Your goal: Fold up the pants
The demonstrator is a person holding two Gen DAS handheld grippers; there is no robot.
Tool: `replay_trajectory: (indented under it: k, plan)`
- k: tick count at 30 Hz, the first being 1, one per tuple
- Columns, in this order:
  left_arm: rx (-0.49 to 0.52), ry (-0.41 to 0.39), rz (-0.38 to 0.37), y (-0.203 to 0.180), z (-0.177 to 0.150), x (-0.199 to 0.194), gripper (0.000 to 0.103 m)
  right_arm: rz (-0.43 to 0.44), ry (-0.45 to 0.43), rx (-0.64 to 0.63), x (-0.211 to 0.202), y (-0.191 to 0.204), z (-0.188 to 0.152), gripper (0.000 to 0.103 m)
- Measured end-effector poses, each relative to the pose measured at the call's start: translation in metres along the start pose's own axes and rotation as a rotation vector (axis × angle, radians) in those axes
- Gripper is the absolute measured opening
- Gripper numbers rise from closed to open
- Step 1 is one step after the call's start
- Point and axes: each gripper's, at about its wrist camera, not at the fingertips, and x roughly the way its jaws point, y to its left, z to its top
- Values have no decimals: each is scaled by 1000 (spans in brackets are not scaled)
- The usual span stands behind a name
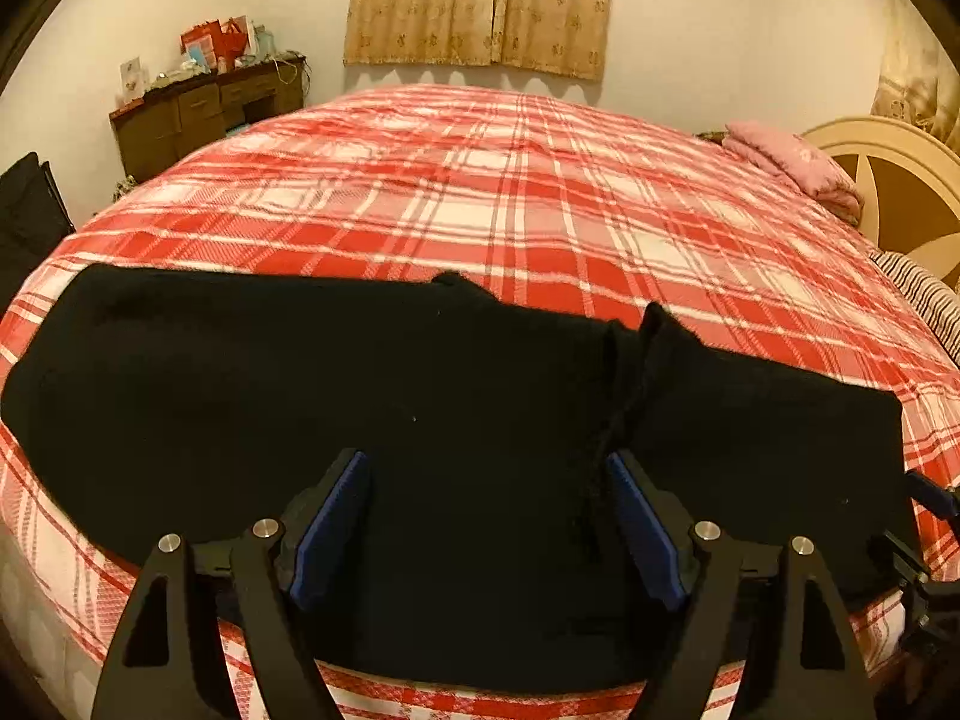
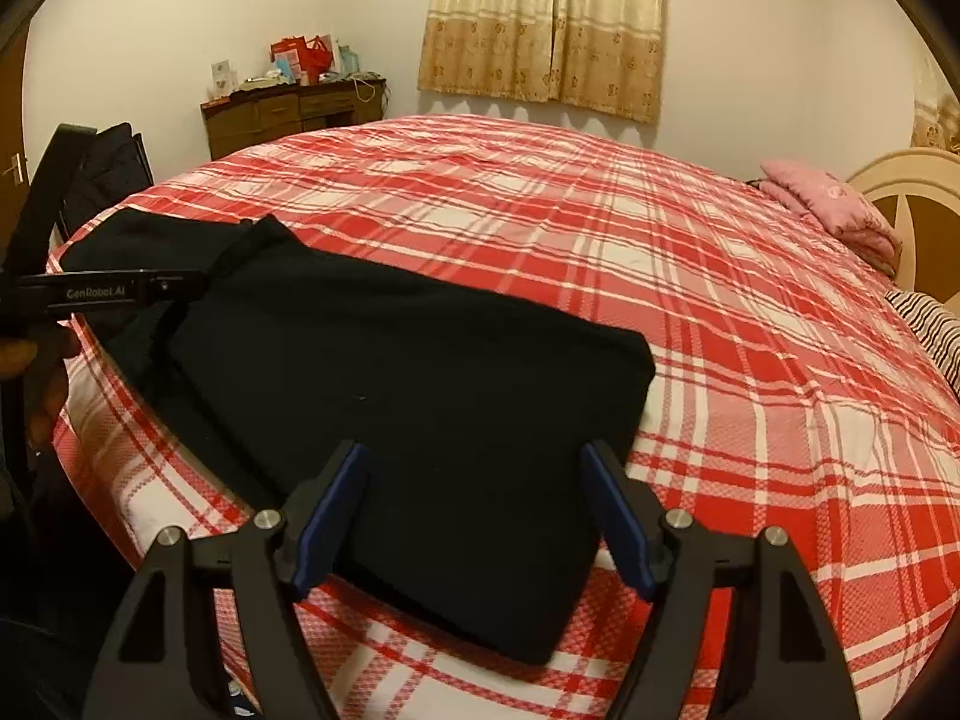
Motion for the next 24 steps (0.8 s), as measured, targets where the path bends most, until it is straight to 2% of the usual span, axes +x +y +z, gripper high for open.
replay_trajectory:
  k: [3,7,10,13,15,17,20,24]
  plan:
    - [14,3,-8,6,0,-4,82,-2,55,38,10,-5,-1,82]
    - [44,-36,82,31,15,-21,82,31,-14,76,-6,-10,3,82]
    - [43,-68,147,67,33,-34,82,60,-74,97,-17,-10,6,82]
    - [42,-129,241,120,51,-49,82,59,-102,89,-21,-5,7,82]
    - [23,-131,299,155,57,-50,82,57,-98,81,-18,-2,8,82]
    - [-22,-119,327,188,59,-47,82,55,-96,71,-16,1,7,82]
    - [-98,-104,304,224,56,-40,82,58,-103,65,-17,3,8,82]
    - [-189,-72,202,247,47,-26,82,52,-104,53,-16,7,6,82]
